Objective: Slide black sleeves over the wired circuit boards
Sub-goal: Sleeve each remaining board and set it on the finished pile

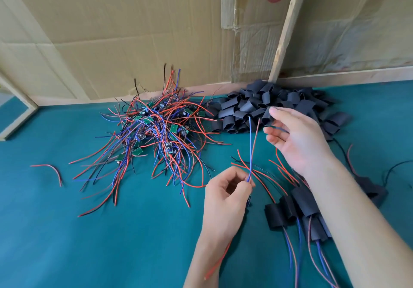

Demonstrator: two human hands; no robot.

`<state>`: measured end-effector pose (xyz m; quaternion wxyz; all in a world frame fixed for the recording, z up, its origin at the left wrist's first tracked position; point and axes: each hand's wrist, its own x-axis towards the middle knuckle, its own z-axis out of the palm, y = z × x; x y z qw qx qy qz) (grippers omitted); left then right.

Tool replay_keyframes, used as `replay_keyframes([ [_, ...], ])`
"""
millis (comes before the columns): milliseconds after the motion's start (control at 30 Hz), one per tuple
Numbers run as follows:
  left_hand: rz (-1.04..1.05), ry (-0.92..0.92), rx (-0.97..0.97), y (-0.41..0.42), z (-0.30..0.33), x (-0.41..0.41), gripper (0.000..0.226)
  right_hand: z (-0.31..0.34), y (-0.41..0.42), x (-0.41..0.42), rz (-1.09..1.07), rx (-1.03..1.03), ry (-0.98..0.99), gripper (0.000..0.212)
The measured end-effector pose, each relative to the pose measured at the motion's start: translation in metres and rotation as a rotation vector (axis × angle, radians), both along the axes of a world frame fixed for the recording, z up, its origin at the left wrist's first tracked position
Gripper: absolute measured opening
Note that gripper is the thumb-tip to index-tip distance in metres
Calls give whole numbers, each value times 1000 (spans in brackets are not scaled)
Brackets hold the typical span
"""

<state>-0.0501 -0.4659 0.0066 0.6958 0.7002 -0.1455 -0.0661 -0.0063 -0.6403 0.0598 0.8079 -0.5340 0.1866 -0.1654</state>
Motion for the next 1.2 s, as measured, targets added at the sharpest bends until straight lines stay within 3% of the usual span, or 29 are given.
replay_keyframes([
  [133,-8,11,15,0,0,-1,20,0,3,2,31,63,-15,11],
  [267,-3,17,32,-1,0,-1,15,1,4,0,99,111,-21,17],
  [533,-11,21,19,0,0,-2,17,7,4,-3,256,83,-91,8],
  [600,-10,27,23,0,-2,-2,12,7,1,-3,287,46,-112,6],
  [800,19,-1,-21,1,-4,1,14,4,-7,-6,381,-179,-77,31],
  [1100,131,-3,-115,0,-9,4,21,0,12,-6,598,-419,14,31],
  [1200,174,12,-88,1,-10,4,19,0,16,-6,576,-470,2,19],
])
